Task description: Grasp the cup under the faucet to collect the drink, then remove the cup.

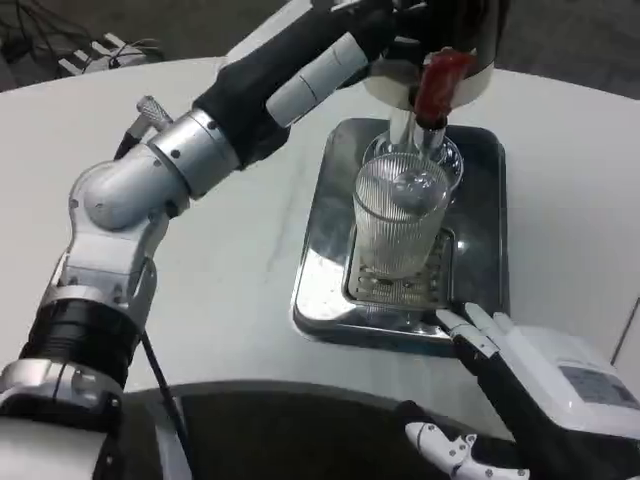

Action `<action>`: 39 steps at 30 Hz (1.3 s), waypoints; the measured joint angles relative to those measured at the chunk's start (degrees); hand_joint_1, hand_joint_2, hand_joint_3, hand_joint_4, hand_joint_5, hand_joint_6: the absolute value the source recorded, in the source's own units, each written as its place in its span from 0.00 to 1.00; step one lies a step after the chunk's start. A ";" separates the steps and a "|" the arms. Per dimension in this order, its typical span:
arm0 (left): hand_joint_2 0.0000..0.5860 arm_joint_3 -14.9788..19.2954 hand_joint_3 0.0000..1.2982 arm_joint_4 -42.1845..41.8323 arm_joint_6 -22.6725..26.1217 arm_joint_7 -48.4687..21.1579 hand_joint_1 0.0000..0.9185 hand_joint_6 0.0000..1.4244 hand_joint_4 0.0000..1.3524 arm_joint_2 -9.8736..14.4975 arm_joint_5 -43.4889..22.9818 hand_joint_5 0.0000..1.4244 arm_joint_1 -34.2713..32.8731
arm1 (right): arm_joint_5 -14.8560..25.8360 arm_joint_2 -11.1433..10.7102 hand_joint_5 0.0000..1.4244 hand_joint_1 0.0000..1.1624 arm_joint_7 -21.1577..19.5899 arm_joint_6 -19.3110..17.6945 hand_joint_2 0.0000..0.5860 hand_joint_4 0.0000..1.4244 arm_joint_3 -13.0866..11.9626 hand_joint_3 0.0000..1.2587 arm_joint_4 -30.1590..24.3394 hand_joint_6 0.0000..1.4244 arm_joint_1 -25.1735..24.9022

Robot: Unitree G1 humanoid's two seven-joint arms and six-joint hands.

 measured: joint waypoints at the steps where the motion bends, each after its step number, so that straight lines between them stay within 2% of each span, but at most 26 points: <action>1: 0.08 0.00 0.15 0.63 0.27 -0.44 0.00 0.22 0.12 -0.17 0.07 0.20 -0.23 | 0.01 0.00 0.00 0.27 0.00 0.00 0.68 0.00 -0.01 0.08 0.00 0.15 0.00; 21: 0.09 -1.63 0.13 12.01 -0.46 -3.05 0.00 0.19 0.09 -1.36 5.27 0.17 -6.55 | 0.05 0.36 0.00 0.27 0.00 0.00 0.68 0.00 0.31 0.08 -0.10 0.15 0.55; 31: 0.09 -4.46 0.14 12.38 -6.59 -2.75 0.00 0.19 0.09 -0.54 8.60 0.17 -6.80 | 0.14 0.43 0.00 0.27 0.00 0.00 0.68 0.00 0.04 0.08 -1.23 0.15 1.04; 39: 0.09 -8.81 0.15 11.01 -13.37 0.60 0.00 0.19 0.10 1.34 14.44 0.17 -7.21 | 0.17 0.56 0.00 0.27 0.00 0.02 0.68 0.00 0.03 0.08 -1.24 0.15 1.20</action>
